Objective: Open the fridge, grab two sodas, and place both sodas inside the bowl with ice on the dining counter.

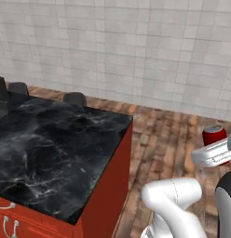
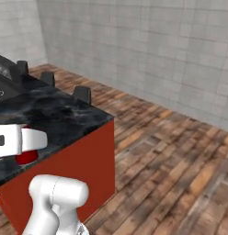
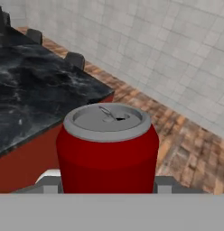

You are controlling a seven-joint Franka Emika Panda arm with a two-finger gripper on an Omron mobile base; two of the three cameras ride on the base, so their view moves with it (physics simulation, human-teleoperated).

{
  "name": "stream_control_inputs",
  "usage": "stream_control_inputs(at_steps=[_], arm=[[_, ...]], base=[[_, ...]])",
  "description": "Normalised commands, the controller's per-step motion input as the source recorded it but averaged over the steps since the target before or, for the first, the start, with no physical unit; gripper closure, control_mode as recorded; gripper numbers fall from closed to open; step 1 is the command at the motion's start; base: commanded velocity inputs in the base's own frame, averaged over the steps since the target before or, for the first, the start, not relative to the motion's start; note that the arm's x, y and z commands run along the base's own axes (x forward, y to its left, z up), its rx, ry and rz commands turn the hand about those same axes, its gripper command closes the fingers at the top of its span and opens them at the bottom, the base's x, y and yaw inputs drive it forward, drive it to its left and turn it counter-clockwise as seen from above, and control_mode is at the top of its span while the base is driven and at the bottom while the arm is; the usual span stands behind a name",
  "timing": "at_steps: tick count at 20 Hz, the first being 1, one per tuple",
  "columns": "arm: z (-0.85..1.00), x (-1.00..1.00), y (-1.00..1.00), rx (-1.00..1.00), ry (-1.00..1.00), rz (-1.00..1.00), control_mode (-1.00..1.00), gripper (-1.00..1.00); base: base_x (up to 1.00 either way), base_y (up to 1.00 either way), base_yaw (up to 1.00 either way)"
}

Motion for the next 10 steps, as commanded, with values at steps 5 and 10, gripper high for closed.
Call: stream_control_inputs(at_steps=[5,10], arm=[[0.0,0.0,0.0,0.0,0.0,0.0,1.0,1.0],[0.0,0.0,0.0,0.0,0.0,0.0,1.0,1.0]], base=[[0.01,0.07,0.53],[0.02,0.1,0.52]])
